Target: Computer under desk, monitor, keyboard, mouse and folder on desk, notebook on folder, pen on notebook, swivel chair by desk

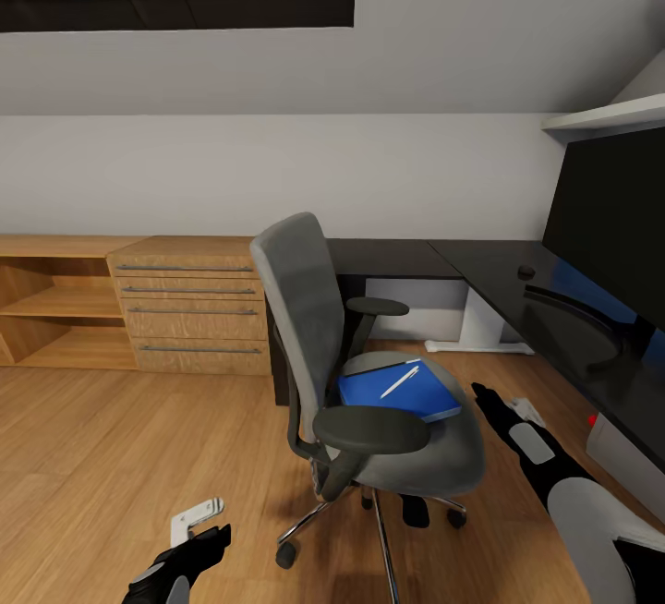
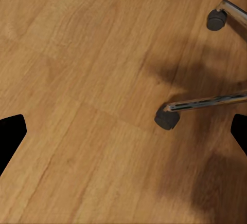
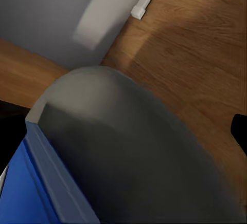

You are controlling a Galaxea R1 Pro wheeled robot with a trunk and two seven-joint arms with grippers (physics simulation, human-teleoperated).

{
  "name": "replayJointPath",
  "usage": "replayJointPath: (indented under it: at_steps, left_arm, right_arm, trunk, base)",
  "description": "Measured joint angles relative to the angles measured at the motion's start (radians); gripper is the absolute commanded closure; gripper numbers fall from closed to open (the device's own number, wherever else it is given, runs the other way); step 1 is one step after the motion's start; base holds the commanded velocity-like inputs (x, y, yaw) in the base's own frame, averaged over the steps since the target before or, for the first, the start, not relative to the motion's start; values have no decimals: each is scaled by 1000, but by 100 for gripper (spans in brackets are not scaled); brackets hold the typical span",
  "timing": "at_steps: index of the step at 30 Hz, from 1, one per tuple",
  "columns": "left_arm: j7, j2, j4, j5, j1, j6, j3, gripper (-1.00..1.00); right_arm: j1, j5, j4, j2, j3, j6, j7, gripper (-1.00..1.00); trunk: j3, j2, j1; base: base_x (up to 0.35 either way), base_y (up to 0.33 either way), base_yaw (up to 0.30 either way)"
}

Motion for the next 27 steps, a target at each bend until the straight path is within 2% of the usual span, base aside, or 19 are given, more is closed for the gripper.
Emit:
replayJointPath:
  at_steps: [6,16,27]
  left_arm:
    - [-1,0,0,0,0,0,3,-100]
    - [-1,1,-2,0,0,0,5,-100]
    - [-2,1,-2,0,0,0,5,-100]
  right_arm:
    - [0,-1,25,-12,-27,0,0,-100]
    - [0,-1,30,-14,-33,2,-2,-100]
    - [0,-3,64,-14,-34,3,-7,-100]
  trunk:
    - [0,0,0]
    - [0,0,0]
    - [-6,0,0]
  base:
    - [0,0,0]
    - [0,0,7]
    - [0,0,107]
